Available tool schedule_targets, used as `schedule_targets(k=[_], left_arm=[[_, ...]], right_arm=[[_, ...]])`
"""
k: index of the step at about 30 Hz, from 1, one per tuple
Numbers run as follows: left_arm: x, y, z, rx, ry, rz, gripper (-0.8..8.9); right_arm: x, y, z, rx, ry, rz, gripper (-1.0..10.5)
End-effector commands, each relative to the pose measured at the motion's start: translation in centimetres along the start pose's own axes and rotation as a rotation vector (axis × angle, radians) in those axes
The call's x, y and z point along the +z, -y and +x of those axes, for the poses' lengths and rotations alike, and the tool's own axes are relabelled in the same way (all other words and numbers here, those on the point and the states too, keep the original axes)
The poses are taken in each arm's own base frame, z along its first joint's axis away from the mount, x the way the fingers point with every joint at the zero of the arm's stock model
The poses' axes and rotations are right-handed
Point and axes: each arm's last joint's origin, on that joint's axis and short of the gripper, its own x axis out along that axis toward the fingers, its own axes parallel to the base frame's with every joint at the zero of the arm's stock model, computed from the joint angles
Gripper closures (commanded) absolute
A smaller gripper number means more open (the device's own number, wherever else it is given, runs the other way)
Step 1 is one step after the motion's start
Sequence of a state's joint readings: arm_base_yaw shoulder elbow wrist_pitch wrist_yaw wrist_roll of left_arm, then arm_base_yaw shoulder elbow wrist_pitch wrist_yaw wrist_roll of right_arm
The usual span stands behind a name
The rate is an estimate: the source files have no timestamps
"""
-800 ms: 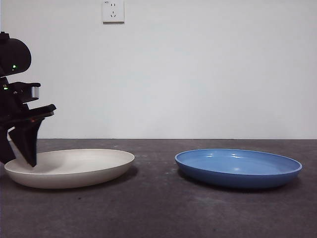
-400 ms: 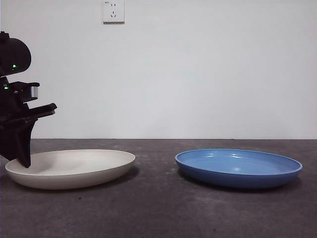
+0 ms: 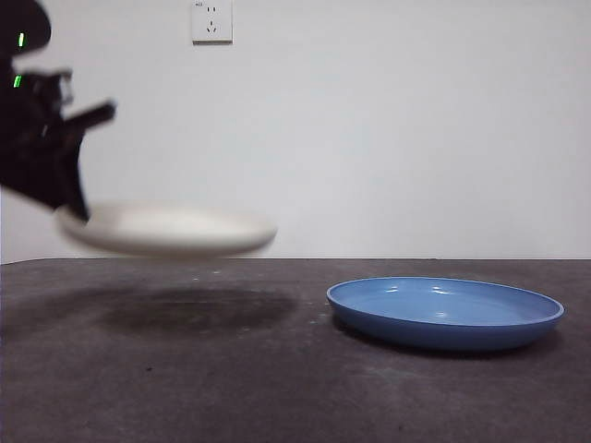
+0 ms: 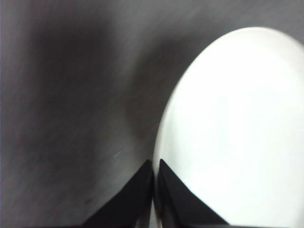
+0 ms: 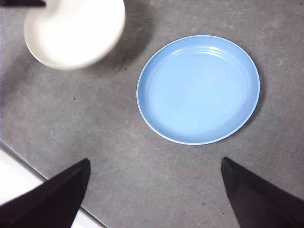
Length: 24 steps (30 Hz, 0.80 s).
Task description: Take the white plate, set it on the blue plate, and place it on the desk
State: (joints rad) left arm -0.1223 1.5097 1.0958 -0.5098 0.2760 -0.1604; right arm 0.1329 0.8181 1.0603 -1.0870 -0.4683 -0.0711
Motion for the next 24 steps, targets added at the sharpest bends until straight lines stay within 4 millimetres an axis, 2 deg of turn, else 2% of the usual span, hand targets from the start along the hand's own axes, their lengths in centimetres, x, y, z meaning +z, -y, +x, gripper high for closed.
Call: schedule_targets(k=[1,7,11,17,24], left_arm=[[1.0,2.1,-0.8,-0.053,0.044,0.016,7.99],[2.3,7.1,-1.3,-0.145,0.103,0.091,7.99],[2.9,10.2,-0.7,-0.17,0.124,0.137,7.99],[3.6,14.3,2.4,-0.227,0.075,0.196,7.99],[3.5,17.5,7.0,-0.229,0.007,0.243,7.99]], right_arm=[[0.4,-0.2,-0.3,0.0,0.019,-0.005,5.1],[0.4,-0.2,-0.3,0.0,0.022,0.004,5.1],[0.4,-0.3,-0.5,-0.005,0.037,0.017,5.1],[-0.1,-0.8,-1.7,-0.042,0.092,0.019,5.1],[-0.8,-1.7,-3.6,-0.057,0.169,0.008,5.1]])
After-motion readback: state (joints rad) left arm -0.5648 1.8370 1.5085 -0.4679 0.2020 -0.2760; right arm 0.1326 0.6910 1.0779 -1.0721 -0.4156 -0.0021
